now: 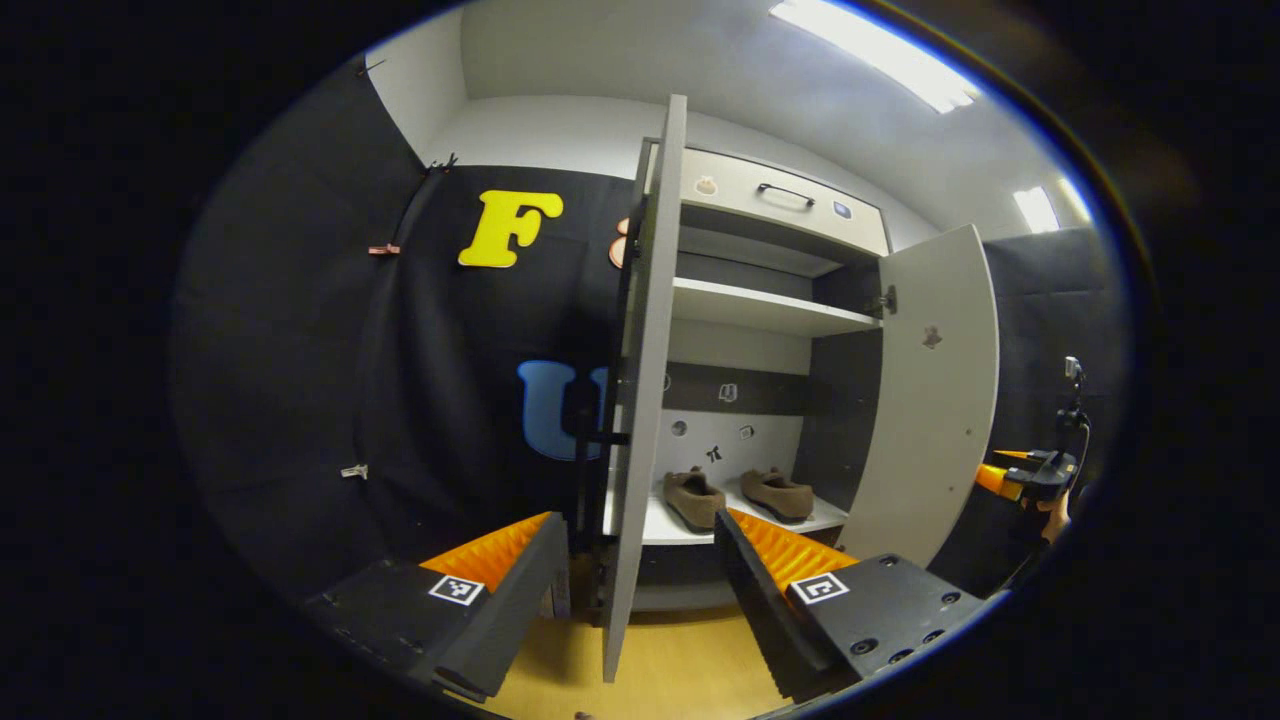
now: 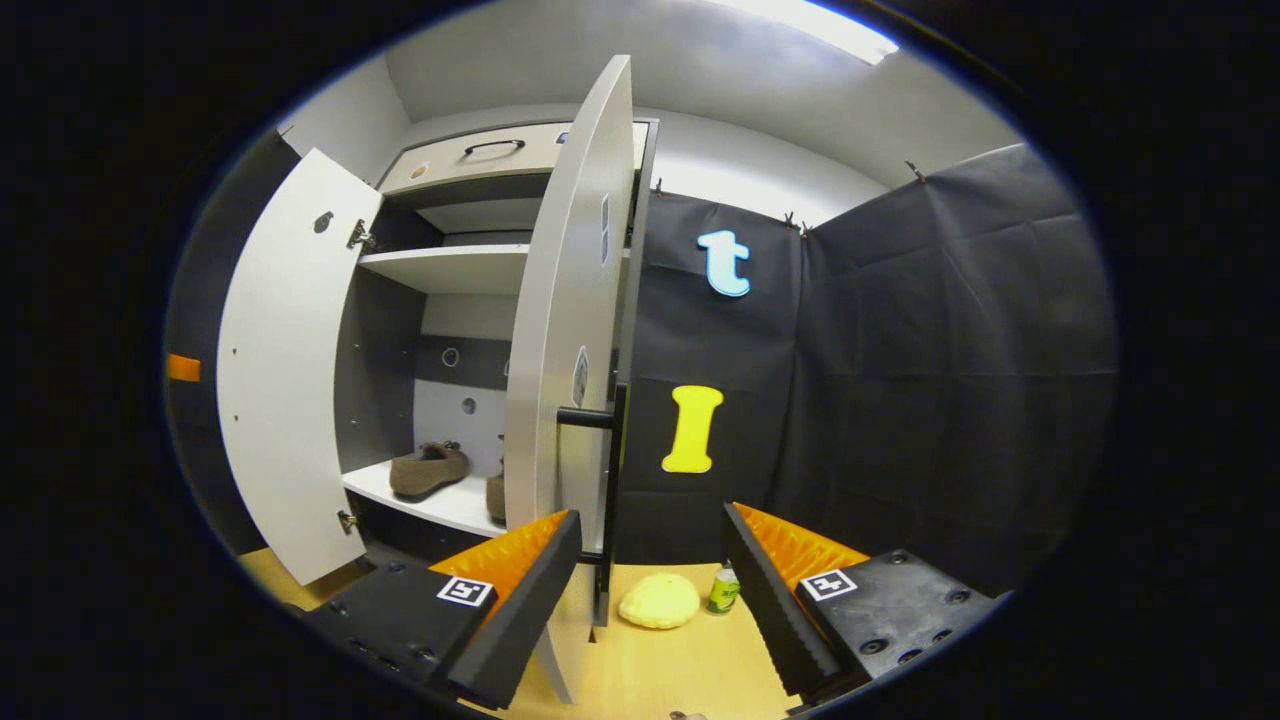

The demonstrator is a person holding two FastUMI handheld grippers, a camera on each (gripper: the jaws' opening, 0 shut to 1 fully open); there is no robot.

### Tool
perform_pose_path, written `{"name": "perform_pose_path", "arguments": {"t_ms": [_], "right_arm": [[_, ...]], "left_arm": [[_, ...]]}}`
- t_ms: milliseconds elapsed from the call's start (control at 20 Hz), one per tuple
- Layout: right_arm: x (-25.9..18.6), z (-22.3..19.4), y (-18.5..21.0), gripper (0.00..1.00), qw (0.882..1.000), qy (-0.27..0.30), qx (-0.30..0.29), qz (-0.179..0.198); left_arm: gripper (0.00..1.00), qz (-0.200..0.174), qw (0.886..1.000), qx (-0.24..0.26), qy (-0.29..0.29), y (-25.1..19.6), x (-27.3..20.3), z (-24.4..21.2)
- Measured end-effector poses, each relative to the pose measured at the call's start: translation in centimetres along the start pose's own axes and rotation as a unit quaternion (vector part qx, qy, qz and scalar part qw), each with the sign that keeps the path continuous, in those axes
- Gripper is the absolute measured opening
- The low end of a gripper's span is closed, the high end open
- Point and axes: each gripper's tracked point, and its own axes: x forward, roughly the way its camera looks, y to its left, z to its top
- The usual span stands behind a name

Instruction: Grab one shoe with the right hand and put it into the shoe cabinet, grab the other shoe with the left hand and put it into the shoe cabinet; then close the right door with the right hand and the left door with the left hand.

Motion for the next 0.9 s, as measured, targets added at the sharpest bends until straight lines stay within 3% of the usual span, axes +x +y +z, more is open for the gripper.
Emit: {"name": "perform_pose_path", "arguments": {"t_ms": [100, 350, 500, 700, 900], "right_arm": [[0.4, -0.1, 2.3, 0.95, 0.999, 0.000, 0.010, 0.038], [2.4, -0.1, 7.3, 0.95, 0.993, -0.002, 0.011, 0.118], [3.7, -0.3, 11.4, 0.96, 0.986, 0.000, 0.041, 0.164], [4.1, -1.5, 13.9, 0.98, 0.982, 0.016, 0.017, 0.186], [2.7, -1.1, 12.8, 0.98, 0.985, 0.012, 0.008, 0.170]], "left_arm": [[0.95, 0.021, 1.000, 0.005, 0.003, 0.9, 0.0, -0.3], [0.95, 0.025, 0.999, 0.017, 0.009, 0.6, -0.3, 0.3], [0.95, 0.031, 0.999, 0.010, 0.013, 0.9, -0.1, -0.1], [0.95, 0.063, 0.998, 0.018, 0.021, 3.3, 1.3, -1.2], [0.95, 0.055, 0.998, 0.012, 0.014, 4.2, 2.7, -0.7]]}}
